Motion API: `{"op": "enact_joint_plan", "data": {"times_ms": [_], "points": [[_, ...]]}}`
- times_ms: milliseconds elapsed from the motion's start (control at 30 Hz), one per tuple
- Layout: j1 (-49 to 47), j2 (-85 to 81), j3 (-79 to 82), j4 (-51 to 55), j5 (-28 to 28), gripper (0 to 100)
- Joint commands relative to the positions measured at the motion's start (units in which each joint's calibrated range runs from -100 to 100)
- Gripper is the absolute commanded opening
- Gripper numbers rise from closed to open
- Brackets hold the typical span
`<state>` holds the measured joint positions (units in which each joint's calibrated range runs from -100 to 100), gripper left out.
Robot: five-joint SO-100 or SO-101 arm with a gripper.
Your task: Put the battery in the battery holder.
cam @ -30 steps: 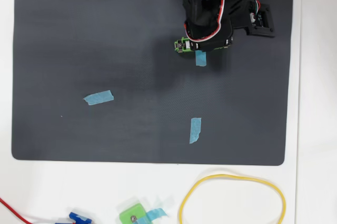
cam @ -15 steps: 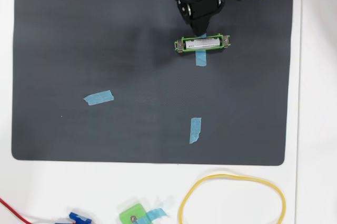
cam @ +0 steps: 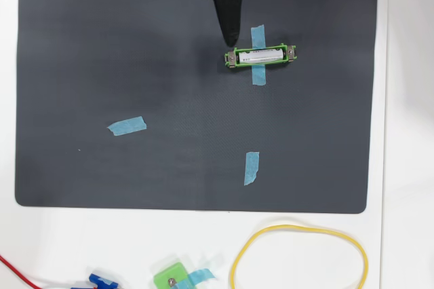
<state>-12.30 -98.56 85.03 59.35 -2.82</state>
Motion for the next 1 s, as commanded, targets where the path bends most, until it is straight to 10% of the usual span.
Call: {"op": "enact_joint_plan", "data": {"times_ms": [0, 967], "points": [[5.39, -0.68, -0.27, 0.18, 0.11, 0], [9.96, -0.76, 14.97, -7.07, 0.16, 0]]}}
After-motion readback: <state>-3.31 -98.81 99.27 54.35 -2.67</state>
